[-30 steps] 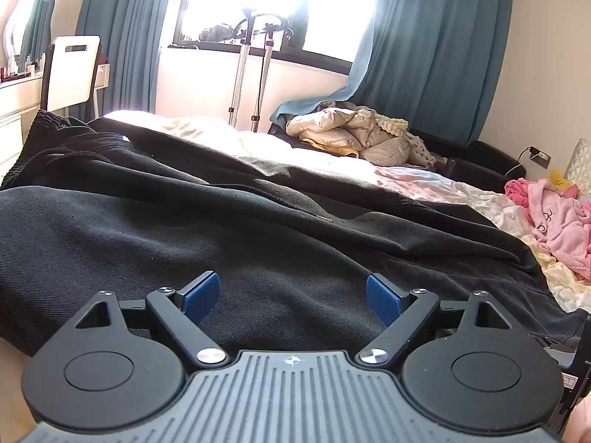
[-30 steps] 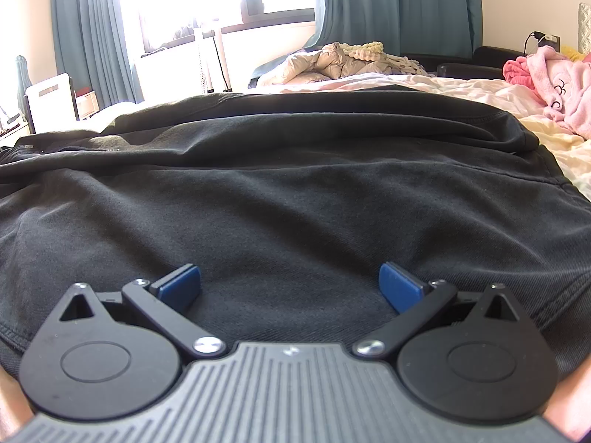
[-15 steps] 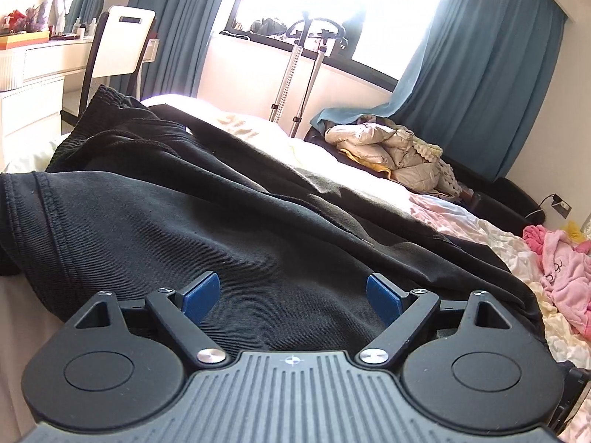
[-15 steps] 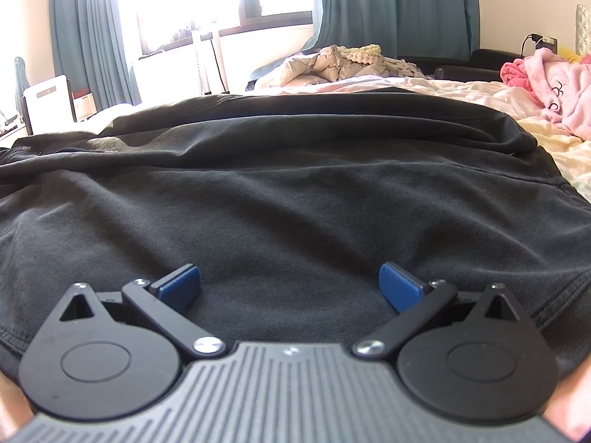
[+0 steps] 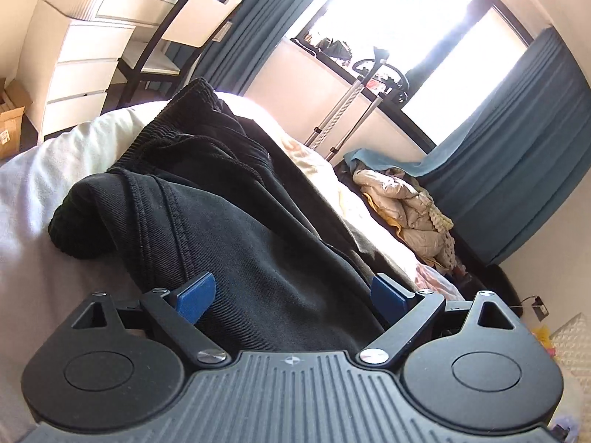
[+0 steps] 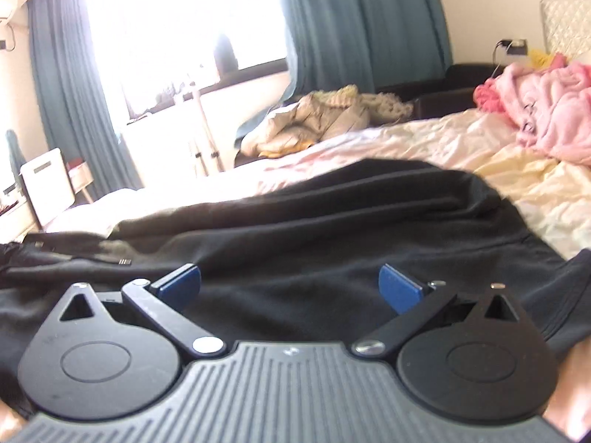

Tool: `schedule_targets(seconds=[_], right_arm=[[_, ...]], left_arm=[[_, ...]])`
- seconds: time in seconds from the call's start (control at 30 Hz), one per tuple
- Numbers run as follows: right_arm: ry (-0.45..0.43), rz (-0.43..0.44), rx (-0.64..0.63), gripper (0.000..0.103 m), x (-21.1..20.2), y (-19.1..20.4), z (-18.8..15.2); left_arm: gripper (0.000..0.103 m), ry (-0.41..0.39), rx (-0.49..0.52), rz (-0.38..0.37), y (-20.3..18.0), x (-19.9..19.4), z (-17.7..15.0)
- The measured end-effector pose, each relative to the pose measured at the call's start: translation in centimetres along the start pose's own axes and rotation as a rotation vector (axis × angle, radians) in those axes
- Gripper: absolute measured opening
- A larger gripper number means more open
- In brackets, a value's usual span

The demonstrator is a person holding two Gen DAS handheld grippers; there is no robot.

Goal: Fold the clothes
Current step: 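Grasp the ribbed waistband with the left gripper while the right gripper grasps the leg ends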

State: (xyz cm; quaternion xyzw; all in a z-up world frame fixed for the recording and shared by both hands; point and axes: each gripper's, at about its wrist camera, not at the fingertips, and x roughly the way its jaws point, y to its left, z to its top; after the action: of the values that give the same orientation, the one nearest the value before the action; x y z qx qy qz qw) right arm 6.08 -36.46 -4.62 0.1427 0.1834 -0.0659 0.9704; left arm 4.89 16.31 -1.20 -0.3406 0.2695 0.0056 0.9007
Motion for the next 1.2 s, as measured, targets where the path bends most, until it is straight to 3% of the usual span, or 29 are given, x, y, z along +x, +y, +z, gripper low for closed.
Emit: schedule_targets(seconds=[0.1, 0.2, 0.3, 0.4, 0.47, 0.6, 0.73, 0.77, 0.83, 0.87, 0.9, 0.97, 1.0, 1.2], right_arm=[[-0.064, -0.107, 0.068, 0.103, -2.7, -2.8, 2.9], [-0.068, -0.14, 0.246, 0.103, -4.7, -8.0, 4.2], [-0.054, -0.15, 0.468, 0.103, -5.8, -13.9, 3.3], [0.014, -0.283, 0.668, 0.103, -6.0, -18.2, 1.1], [0.049, -0.311, 0.804, 0.103, -5.8, -19.8, -0.7], [0.085, -0.265, 0.94, 0.103, -4.1, -21.0, -2.8], [0.087, -0.207, 0.936, 0.097, -1.0, -21.2, -3.2], [0.086, -0.207, 0.935, 0.09, -0.3, -21.3, -3.4], [0.087, -0.255, 0.92, 0.054, 0.8, -21.2, -3.5], [0.089, -0.273, 0.922, 0.021, 1.1, -21.3, -3.6], [0.08, -0.276, 0.935, 0.009, 1.3, -21.4, -3.8], [0.042, -0.242, 0.973, 0.008, 1.4, -21.6, -4.2], [0.015, -0.225, 0.983, 0.007, 1.2, -21.6, -4.1], [-0.176, -0.229, 0.899, 0.006, -2.5, -19.4, -1.7]], left_arm=[[0.093, 0.004, -0.105, 0.025, 2.2, -0.1, 0.8], [0.093, -0.002, -0.255, 0.027, 5.1, -0.7, 1.5], [0.093, 0.027, -0.347, 0.023, 6.8, -0.2, 1.8], [0.093, 0.09, -0.45, -0.025, 8.2, 1.3, 1.8], [0.091, 0.135, -0.504, -0.04, 8.9, 2.7, 1.8], [0.09, 0.166, -0.539, -0.04, 9.1, 5.2, 2.0], [0.076, 0.185, -0.576, -0.028, 9.6, 7.6, 2.3], [0.063, 0.185, -0.588, -0.016, 9.9, 8.1, 2.3], [0.042, 0.168, -0.619, 0.011, 10.4, 8.4, 2.2], [0.028, 0.159, -0.635, 0.01, 10.7, 8.4, 2.1], [0.024, 0.142, -0.661, -0.006, 11.0, 8.2, 1.8], [0.012, 0.1, -0.724, -0.064, 11.5, 7.5, 1.2], [0.011, 0.08, -0.76, -0.106, 11.7, 7.1, 0.9], [0.008, -0.052, -0.67, -0.238, 9.9, 2.4, 1.0]])
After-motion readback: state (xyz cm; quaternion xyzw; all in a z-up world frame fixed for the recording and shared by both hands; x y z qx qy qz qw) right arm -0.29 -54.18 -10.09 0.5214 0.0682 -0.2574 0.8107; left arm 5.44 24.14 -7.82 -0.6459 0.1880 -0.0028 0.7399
